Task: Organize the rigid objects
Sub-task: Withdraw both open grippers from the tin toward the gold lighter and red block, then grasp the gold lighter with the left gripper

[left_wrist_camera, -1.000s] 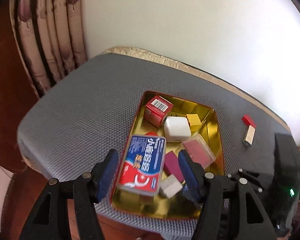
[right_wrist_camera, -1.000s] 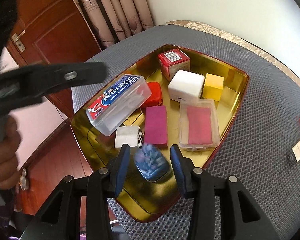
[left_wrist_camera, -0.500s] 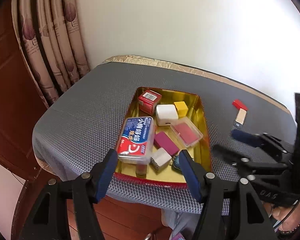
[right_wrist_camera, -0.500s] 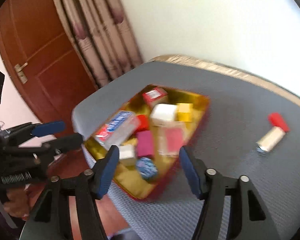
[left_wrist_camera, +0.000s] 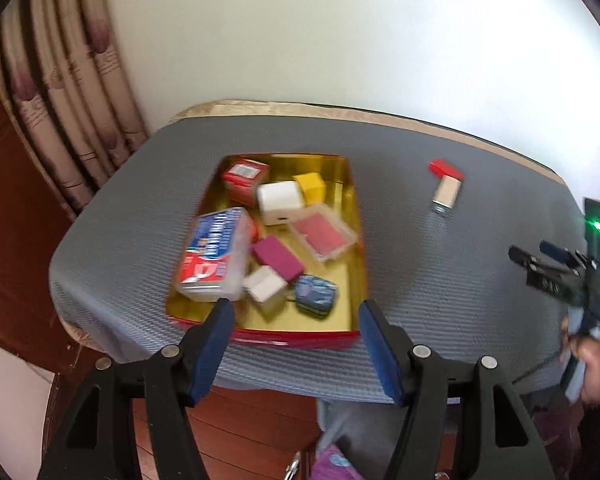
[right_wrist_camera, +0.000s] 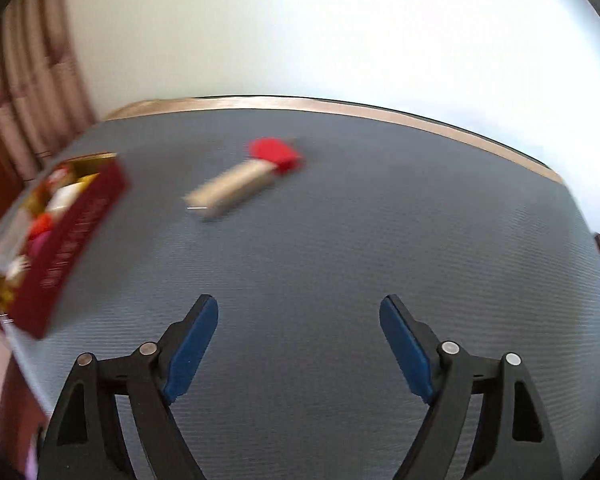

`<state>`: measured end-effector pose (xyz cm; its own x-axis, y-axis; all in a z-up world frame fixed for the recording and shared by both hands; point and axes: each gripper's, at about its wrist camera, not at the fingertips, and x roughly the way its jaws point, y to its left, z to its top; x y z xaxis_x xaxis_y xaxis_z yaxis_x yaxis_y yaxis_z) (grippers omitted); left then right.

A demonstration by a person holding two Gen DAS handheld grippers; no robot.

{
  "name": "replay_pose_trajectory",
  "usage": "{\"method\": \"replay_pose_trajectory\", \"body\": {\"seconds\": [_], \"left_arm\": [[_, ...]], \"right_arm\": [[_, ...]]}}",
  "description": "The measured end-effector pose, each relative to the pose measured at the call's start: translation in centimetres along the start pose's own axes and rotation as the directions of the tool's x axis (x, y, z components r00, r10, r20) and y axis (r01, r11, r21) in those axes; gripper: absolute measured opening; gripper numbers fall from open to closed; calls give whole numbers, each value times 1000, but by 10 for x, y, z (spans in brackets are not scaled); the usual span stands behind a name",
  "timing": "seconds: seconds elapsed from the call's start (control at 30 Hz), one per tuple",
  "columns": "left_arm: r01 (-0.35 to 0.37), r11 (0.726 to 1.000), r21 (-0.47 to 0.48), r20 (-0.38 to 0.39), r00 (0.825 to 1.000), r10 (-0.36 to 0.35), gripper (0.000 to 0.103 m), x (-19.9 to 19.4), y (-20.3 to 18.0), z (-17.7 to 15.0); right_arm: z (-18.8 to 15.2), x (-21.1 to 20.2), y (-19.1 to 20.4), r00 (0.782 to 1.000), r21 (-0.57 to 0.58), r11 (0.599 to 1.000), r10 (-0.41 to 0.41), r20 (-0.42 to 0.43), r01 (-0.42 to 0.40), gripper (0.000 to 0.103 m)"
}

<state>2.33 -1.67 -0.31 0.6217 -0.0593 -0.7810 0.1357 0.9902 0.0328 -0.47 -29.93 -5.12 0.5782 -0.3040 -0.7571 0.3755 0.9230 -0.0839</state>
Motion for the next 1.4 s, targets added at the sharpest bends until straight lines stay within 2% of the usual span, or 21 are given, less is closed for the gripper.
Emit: {"method": "replay_pose_trajectory", "body": {"seconds": [0.03,0.13,0.2,0.27,0.37,0.43,0.53,0.6,0.67,0.8,1.03,1.4], "left_arm": [[18,1000,8,-10,1000,-18,71,2,-5,1],[76,996,36,-20,997,-75,71,6,-23,5],[115,992,54,-20,993,-114,72,10,-38,9],[135,987,86,-42,990,-132,72,17,-57,15],[121,974,191,-16,993,-120,72,27,-88,24],[132,955,264,-19,991,-131,72,40,-112,34],[172,938,302,-37,985,-168,72,64,-140,56],[169,932,321,-39,985,-166,72,83,-154,72],[199,918,344,-74,980,-185,72,105,-168,88],[169,904,393,-123,984,-130,72,148,-191,115],[176,882,437,-186,977,-102,72,198,-207,136],[252,883,396,-312,941,-128,72,261,-205,150]], "right_arm": [[0,3,-13,999,8,999,-50,0,50,85],[0,10,-40,988,7,988,-152,0,152,88],[-1,18,-56,978,12,978,-207,-13,207,88],[-4,23,-70,975,32,975,-219,-25,220,88],[-7,28,-88,981,90,977,-188,-50,192,88],[-7,26,-95,985,127,977,-170,-38,173,99],[-8,27,-104,991,158,979,-124,-47,130,99],[-8,30,-108,994,178,978,-98,-50,105,99],[-9,28,-116,998,205,977,-60,-37,66,100],[-12,24,-126,1000,234,972,-19,-12,21,100],[-17,15,-125,999,233,972,36,6,-37,101],[-16,10,-148,996,251,964,81,25,-84,101]]}}
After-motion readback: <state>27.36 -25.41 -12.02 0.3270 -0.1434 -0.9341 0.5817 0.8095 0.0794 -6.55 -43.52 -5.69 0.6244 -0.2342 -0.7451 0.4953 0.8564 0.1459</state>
